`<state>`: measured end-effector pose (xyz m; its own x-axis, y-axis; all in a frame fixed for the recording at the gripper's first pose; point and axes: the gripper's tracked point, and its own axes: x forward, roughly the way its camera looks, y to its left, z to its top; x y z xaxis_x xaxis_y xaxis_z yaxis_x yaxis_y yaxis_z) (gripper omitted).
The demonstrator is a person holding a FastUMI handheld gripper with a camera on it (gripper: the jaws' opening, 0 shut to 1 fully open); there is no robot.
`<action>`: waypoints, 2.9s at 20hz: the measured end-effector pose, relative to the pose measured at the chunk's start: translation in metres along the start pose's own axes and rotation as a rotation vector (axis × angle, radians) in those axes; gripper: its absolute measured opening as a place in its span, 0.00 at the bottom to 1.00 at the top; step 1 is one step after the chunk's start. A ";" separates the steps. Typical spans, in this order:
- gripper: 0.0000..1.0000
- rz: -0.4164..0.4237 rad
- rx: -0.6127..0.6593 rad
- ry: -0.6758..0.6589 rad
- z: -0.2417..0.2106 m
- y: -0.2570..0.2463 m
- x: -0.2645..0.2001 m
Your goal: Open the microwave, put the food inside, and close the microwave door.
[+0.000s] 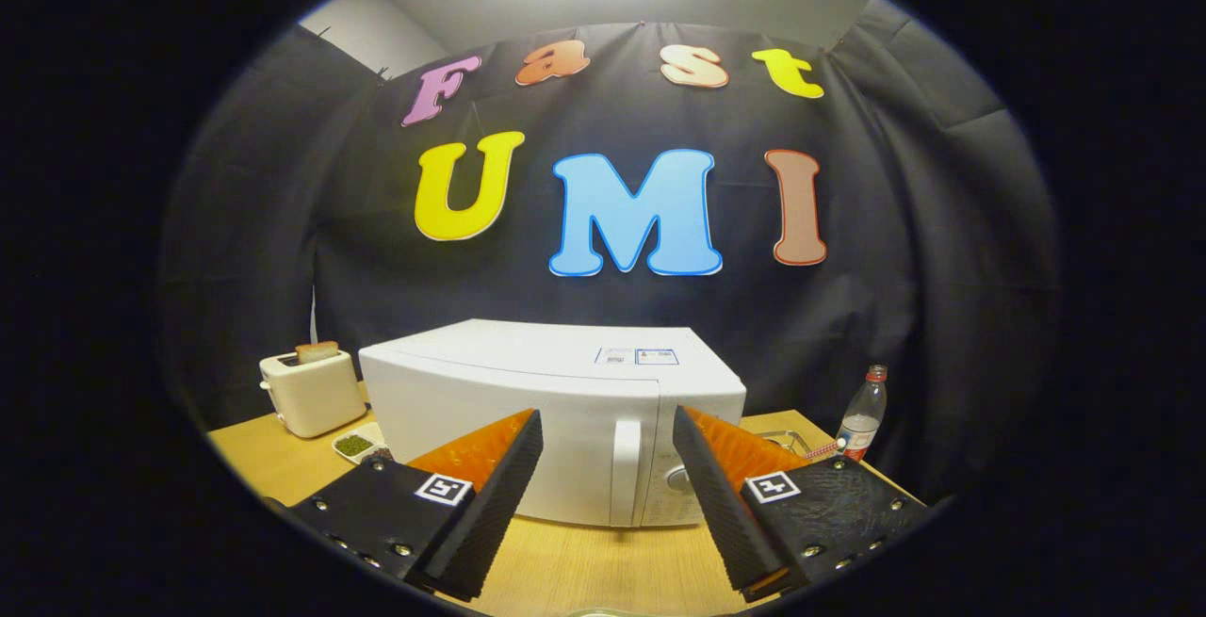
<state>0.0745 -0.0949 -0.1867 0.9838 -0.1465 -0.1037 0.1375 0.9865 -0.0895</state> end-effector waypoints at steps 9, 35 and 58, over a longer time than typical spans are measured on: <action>0.87 -0.052 -0.053 0.053 -0.062 -0.015 0.054; 0.12 -0.054 -0.044 0.064 -0.084 -0.004 0.054; 0.14 0.350 -0.063 0.049 -0.092 0.205 -0.154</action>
<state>-0.0599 0.1227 -0.2798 0.9631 0.1945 -0.1862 -0.2158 0.9712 -0.1014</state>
